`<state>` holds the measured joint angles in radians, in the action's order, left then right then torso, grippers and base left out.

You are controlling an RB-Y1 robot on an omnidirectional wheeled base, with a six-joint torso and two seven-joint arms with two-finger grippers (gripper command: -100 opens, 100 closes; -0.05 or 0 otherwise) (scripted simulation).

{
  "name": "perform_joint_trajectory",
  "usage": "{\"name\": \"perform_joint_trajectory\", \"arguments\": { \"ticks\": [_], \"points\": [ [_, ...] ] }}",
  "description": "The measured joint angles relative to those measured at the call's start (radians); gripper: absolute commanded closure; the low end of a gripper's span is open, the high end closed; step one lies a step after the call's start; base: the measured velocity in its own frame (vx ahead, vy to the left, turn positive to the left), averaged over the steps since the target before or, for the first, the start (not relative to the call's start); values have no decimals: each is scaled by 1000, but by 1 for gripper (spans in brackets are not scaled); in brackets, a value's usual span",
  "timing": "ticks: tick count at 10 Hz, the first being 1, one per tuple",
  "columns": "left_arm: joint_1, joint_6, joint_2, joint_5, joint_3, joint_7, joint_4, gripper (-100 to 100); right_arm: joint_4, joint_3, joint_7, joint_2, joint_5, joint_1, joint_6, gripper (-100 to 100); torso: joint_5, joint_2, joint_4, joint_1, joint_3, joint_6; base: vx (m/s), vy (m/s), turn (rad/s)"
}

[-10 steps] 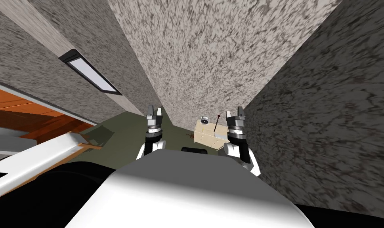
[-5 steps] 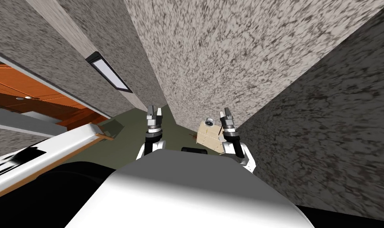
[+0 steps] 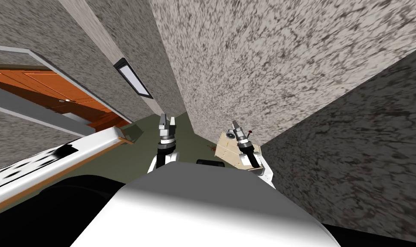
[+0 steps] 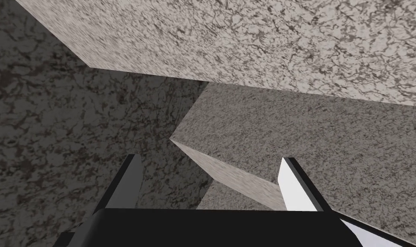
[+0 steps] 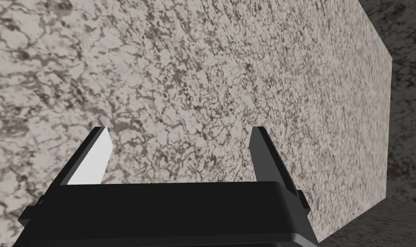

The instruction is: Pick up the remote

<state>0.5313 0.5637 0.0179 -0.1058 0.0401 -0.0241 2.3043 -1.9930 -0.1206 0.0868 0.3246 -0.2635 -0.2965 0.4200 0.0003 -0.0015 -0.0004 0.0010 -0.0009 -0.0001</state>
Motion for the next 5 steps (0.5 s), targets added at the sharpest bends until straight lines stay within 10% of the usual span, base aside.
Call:
{"name": "perform_joint_trajectory", "arguments": {
  "ticks": [5],
  "points": [
    [0,0,0,0,0,0,0,0,112,-49,-12,85,-120,18,28,-100,0,1,0,-1,1,1,14,-1,151]
  ]
}}
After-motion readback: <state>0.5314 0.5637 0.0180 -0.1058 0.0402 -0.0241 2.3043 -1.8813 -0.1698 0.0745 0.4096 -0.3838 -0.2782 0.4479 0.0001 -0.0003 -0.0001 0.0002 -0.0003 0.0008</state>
